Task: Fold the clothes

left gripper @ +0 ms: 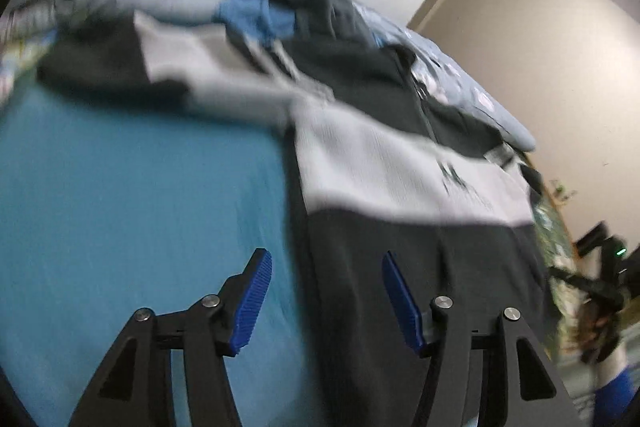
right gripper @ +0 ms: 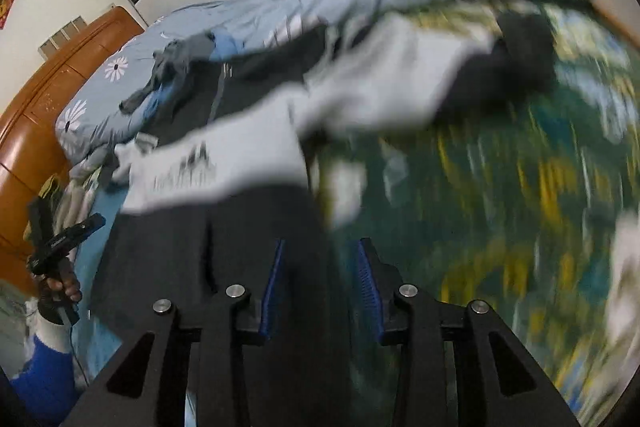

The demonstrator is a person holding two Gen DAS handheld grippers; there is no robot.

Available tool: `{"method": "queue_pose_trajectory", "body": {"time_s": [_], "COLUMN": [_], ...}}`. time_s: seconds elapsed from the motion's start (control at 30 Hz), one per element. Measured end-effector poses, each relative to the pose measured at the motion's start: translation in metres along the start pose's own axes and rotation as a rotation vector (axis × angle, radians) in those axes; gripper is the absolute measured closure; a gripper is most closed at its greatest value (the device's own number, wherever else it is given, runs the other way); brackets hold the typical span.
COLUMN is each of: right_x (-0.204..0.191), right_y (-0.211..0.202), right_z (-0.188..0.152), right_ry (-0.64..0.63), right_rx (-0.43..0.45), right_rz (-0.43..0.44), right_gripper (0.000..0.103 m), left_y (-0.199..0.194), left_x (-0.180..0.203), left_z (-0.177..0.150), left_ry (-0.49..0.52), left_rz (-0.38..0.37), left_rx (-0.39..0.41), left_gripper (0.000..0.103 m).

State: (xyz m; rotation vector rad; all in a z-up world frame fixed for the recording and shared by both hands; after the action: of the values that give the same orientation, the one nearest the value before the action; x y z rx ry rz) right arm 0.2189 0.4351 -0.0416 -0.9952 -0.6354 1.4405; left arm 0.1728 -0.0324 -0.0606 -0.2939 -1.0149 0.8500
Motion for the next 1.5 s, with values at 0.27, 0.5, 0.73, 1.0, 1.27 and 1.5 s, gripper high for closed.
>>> {"method": "queue_pose_trajectory", "body": {"time_s": [0.27,0.5,0.73,1.0,1.27,1.5], "right_x": [0.016,-0.006,-0.008,-0.005,0.013,0.016], "right_y": [-0.010,-0.004,-0.007,-0.035,-0.024,-0.014], "right_z": [-0.058,-0.063,-0.070,-0.071,-0.089,-0.088], "right_ry": [0.244,0.278,0.335,0.317,0.353,0.339], "right_rx": [-0.002,-0.002,-0.021,0.040,0.016,0.002], "right_rz": [0.155,0.186,0.177,0.181,0.173,0.177], "right_gripper": [0.064,0.062,0.082,0.085,0.085,0.084], "left_y": [-0.014,-0.008,-0.015,-0.028,-0.028,-0.031], "left_x": [0.016,0.020,0.013,0.022,0.017,0.025], "left_z": [-0.060,-0.066,-0.078,-0.085,-0.107,-0.101], "left_ry": [-0.142,-0.267,-0.328,-0.315,-0.314,-0.249], "left_rz": [-0.132,-0.209,-0.167,-0.100,-0.069,-0.094], "left_rx": [0.000,0.012,0.056,0.076,0.067,0.079], "left_gripper": [0.037,0.038,0.077,0.087,0.088,0.085]}}
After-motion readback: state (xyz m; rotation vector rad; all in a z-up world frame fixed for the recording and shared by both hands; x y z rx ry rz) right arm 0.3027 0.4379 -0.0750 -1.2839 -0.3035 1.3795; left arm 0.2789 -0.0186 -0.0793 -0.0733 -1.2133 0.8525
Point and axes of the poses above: each gripper's, at about its wrist camera, not at the fingertips, and y roughly the way its jaws point, x to its right, z to its top, the point moved 5 cm from there along y, roughly the way its jaws point, and after that the axes turned 12 degrees about -z, right-handed, at the moved point
